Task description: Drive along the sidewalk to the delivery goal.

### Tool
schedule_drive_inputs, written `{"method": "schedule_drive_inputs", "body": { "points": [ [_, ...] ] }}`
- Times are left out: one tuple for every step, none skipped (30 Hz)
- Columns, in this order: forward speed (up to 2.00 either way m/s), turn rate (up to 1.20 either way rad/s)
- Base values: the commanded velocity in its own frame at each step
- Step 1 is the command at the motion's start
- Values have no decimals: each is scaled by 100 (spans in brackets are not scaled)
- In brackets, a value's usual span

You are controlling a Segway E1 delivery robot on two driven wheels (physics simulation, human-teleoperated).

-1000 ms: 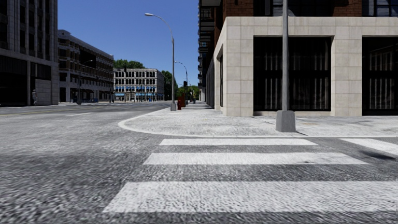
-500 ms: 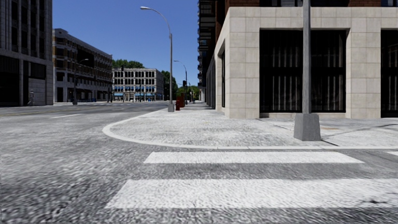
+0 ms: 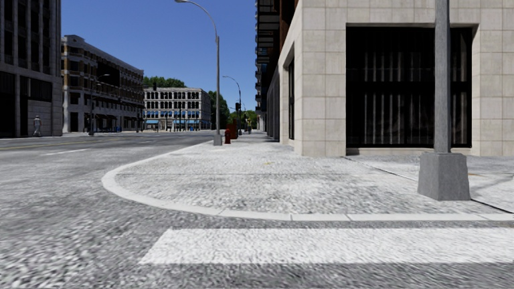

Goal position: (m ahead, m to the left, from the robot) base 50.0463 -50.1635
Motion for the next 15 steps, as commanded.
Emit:
{"method": "schedule_drive_inputs", "body": {
  "points": [
    [195, 0],
    [195, 0],
    [195, 0],
    [195, 0],
    [195, 0],
    [195, 0],
    [195, 0],
    [195, 0],
    [195, 0],
    [195, 0],
    [195, 0],
    [195, 0],
    [195, 0],
    [195, 0],
    [195, 0]
  ]
}}
